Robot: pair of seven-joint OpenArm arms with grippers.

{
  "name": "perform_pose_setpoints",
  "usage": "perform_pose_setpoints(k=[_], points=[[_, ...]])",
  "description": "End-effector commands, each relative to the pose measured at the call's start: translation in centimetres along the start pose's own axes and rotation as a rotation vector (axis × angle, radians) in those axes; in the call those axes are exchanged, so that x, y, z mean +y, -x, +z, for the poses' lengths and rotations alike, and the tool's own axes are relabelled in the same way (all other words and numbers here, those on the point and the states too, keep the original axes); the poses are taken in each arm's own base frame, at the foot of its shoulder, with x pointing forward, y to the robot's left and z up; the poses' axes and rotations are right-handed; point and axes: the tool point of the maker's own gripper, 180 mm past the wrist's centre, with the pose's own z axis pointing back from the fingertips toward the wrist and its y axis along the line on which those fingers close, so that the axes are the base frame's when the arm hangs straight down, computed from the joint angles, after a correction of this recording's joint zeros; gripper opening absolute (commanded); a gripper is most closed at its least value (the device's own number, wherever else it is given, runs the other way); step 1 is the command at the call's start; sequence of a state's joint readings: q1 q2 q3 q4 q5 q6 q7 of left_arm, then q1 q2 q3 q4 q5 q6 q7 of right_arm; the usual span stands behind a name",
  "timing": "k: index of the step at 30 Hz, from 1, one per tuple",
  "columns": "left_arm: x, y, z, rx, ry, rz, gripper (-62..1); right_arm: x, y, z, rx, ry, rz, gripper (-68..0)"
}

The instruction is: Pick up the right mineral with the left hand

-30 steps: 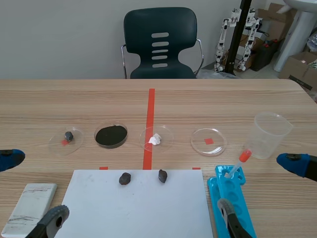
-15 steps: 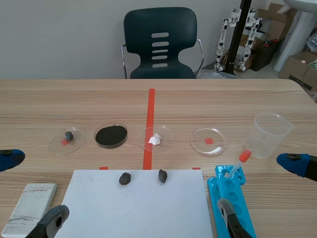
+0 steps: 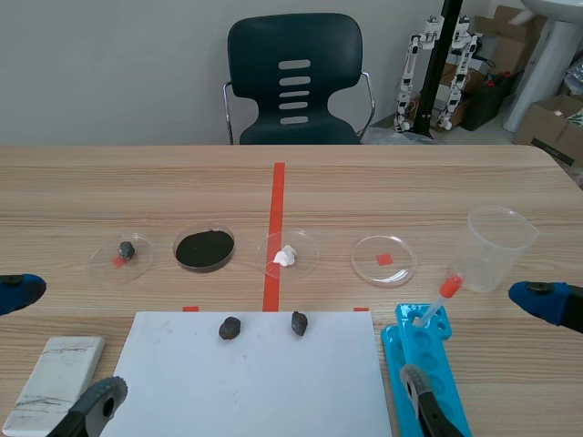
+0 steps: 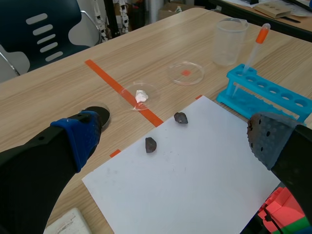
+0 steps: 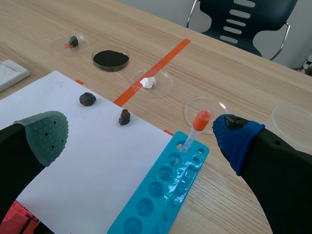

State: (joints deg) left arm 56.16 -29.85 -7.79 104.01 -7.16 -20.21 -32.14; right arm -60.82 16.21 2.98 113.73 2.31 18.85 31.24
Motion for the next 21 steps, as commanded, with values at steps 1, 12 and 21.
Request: perform_pose_setpoints(k=[1,12,21], points=[[-0.2,0.1,-0.7,0.018,0.025,-0.054,1.4,-0.3,-0.7,-0.1,-0.026,0.004,0.007,-5.2],[-0.4,3.6,-6.5,0.235,0.103,-0.123,-5.2,-0.3,-0.7,-0.1,-0.026,0.004,0.007,-5.2],[0.0,6.0,-11.6,0.279,0.174,-0.079,-10.6,-0.3,-0.7,-0.1,-0.026,0.004,0.007,-5.2]])
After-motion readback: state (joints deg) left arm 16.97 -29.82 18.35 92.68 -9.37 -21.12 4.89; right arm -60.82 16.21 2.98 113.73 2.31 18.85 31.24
